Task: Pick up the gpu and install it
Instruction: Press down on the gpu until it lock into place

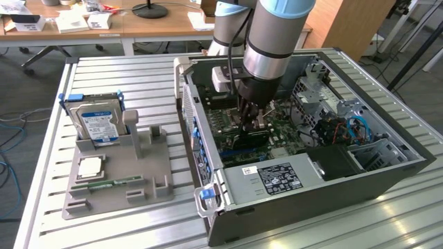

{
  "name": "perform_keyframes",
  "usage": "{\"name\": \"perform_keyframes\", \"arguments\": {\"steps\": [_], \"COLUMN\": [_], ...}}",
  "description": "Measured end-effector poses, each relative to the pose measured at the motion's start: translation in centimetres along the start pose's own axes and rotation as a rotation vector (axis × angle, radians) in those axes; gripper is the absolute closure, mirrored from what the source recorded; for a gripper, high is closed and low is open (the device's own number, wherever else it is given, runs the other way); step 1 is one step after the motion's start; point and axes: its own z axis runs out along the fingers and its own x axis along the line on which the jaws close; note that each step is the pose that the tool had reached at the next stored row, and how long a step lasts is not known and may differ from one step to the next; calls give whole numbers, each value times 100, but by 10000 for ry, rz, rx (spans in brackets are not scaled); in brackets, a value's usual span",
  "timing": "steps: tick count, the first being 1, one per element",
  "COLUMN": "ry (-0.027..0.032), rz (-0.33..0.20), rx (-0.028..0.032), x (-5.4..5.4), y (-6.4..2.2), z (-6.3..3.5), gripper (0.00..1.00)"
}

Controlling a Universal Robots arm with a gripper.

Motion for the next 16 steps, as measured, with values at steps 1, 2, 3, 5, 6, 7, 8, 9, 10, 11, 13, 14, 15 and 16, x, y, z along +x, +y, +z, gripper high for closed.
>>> {"name": "perform_keyframes", "arguments": {"steps": [1, 2, 3, 5, 6, 7, 8, 9, 10, 11, 13, 14, 15, 16], "ry": [0, 0, 2, 3, 3, 2, 1, 1, 1, 0, 4, 4, 4, 2], "rz": [0, 0, 0, 0, 0, 0, 0, 0, 0, 0, 0, 0, 0, 0], "rx": [0, 0, -1, -2, -1, -2, -1, -1, -1, -1, -2, -2, -2, -1], "x": [0, 0, 1, 1, 1, 0, 0, 0, 0, 0, 1, 1, 1, 1], "y": [0, 0, 0, 0, 0, 0, 0, 0, 0, 0, 0, 0, 0, 0], "z": [0, 0, 1, 4, 4, 5, 5, 5, 7, 11, 15, 15, 15, 17], "gripper": [90, 90, 90, 90, 90, 90, 90, 90, 90, 90, 90, 90, 90, 90]}}
